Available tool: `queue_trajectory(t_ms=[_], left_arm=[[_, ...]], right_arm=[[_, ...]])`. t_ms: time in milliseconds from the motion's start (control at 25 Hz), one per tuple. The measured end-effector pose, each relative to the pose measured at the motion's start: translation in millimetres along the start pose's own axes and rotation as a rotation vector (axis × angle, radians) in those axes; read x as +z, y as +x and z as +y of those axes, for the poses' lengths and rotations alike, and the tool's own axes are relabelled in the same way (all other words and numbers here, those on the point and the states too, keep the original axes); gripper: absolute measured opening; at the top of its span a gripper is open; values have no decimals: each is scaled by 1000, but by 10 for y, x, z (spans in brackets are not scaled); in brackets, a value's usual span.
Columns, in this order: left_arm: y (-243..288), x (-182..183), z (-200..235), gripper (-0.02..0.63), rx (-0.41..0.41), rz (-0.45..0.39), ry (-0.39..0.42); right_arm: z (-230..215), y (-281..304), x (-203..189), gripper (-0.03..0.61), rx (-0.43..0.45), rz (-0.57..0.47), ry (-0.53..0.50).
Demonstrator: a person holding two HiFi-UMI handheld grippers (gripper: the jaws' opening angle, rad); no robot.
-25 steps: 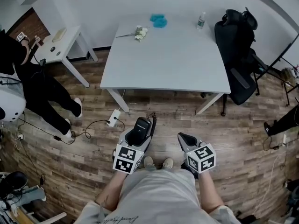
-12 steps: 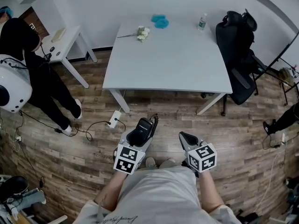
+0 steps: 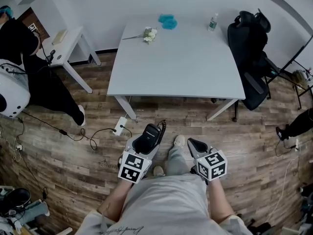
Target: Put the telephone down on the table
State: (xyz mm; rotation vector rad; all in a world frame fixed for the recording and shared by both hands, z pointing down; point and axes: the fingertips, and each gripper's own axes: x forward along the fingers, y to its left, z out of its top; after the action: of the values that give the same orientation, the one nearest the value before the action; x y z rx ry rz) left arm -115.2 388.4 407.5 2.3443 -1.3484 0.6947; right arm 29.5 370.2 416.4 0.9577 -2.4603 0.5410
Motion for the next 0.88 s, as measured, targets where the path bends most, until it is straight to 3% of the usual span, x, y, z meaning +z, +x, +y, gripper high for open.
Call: queue_trajectory(t_ms=[360, 880], left_arm=[[593, 304, 355, 299, 8, -11, -20], [1871, 1290, 1079, 298, 26, -2, -43]], right_arm=[[-575, 443, 240, 8, 9, -14, 7], [-1922, 1248, 1228, 6, 32, -16, -11]])
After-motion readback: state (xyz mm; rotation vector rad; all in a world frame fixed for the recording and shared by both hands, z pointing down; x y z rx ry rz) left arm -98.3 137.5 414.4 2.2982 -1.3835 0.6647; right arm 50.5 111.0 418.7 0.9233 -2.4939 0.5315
